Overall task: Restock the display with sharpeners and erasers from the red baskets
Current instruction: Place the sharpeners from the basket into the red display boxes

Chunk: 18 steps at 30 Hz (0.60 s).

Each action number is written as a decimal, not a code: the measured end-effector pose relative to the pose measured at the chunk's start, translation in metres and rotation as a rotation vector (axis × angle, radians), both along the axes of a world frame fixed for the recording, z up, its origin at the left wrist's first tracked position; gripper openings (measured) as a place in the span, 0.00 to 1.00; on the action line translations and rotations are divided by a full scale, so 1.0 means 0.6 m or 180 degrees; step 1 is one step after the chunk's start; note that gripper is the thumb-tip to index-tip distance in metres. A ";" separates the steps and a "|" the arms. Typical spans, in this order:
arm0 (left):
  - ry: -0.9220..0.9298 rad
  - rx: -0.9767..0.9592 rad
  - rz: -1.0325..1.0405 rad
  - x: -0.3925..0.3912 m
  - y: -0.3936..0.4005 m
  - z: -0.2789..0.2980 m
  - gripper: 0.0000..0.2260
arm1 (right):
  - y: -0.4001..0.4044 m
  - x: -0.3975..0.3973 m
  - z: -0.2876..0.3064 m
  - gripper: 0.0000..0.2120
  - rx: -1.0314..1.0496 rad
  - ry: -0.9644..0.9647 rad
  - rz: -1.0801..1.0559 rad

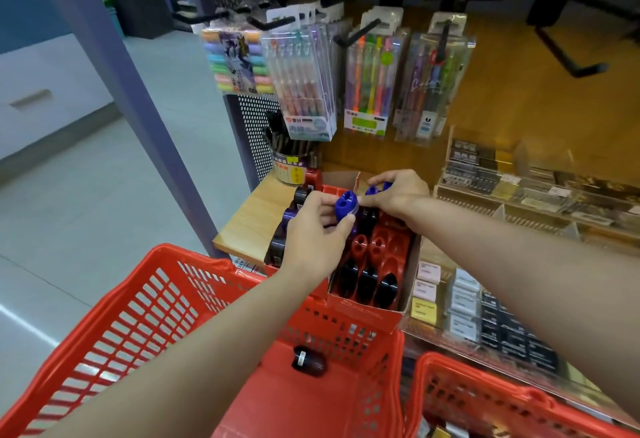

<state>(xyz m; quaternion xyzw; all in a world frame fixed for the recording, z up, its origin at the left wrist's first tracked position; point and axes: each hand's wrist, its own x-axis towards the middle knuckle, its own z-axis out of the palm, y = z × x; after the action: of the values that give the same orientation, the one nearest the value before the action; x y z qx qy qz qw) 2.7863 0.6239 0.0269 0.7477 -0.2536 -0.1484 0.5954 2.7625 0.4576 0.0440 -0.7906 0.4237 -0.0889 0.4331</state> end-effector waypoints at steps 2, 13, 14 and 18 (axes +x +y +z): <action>-0.0001 0.0020 0.0010 0.001 0.001 0.001 0.09 | 0.006 -0.003 0.003 0.11 0.0010 0.0121 0.0034; 0.0024 0.0062 0.0022 -0.005 0.002 0.009 0.09 | 0.018 0.001 0.010 0.05 -0.0133 0.0209 -0.0487; 0.0039 0.0034 0.0028 -0.006 0.003 0.012 0.09 | 0.018 -0.003 0.018 0.10 0.0075 0.0111 -0.0469; 0.0037 -0.0049 0.0107 -0.005 0.009 0.028 0.09 | 0.010 -0.032 0.065 0.22 0.0815 -0.0401 -0.0323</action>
<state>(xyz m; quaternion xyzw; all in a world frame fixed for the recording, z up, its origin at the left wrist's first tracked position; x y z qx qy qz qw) 2.7832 0.6295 0.0436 0.7464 -0.2388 -0.1407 0.6050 2.7435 0.4635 0.0827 -0.6993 0.4429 -0.1054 0.5510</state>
